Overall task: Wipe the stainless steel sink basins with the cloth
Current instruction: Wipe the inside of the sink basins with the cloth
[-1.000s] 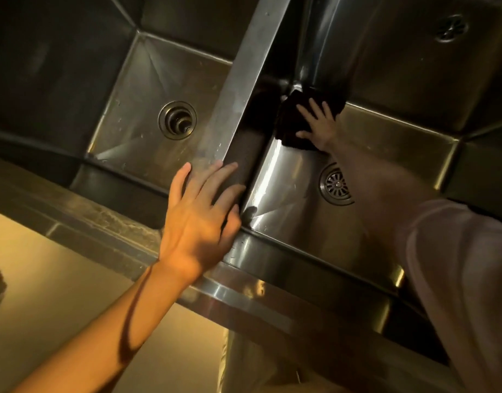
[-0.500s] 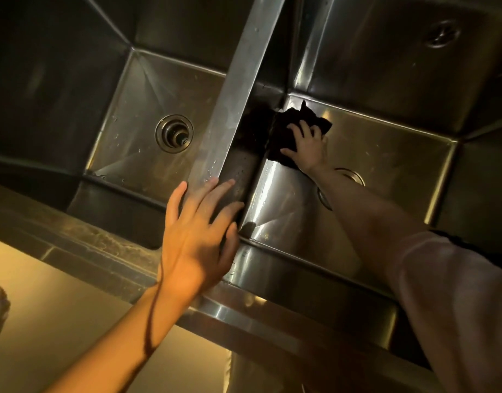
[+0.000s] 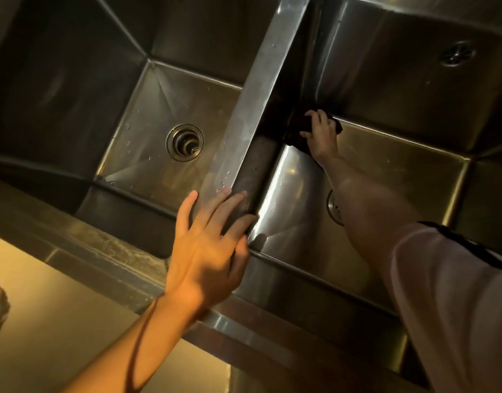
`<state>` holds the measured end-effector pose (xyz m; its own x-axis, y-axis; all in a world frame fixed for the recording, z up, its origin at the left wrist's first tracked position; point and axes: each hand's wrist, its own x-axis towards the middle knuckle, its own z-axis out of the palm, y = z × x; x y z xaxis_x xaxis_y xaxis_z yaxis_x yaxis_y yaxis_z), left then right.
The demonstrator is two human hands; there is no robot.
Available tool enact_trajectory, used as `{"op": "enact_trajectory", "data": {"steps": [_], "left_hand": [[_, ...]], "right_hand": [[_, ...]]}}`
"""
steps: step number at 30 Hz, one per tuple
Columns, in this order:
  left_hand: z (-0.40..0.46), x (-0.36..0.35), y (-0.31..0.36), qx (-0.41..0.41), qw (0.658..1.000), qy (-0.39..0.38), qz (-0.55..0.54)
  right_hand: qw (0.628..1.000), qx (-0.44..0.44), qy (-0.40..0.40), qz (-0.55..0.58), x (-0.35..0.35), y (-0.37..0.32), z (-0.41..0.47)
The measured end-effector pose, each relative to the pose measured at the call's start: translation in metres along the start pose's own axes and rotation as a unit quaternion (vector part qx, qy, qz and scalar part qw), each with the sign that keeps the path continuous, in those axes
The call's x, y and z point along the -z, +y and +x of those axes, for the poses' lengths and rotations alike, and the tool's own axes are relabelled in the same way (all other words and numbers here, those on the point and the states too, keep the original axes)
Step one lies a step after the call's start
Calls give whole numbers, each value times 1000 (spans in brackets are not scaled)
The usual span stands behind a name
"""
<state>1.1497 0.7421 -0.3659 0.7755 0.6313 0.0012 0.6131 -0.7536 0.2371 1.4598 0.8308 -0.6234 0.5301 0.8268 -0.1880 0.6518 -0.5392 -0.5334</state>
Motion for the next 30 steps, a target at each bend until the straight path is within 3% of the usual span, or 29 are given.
{"op": "enact_trajectory", "data": {"steps": [12, 30], "left_hand": [[0, 0, -3, 6, 1000, -27, 3], [1, 3, -1, 13, 999, -42, 7]], "right_hand": [[989, 116, 62, 69, 59, -37, -2], [942, 236, 191, 144, 162, -89, -20]]}}
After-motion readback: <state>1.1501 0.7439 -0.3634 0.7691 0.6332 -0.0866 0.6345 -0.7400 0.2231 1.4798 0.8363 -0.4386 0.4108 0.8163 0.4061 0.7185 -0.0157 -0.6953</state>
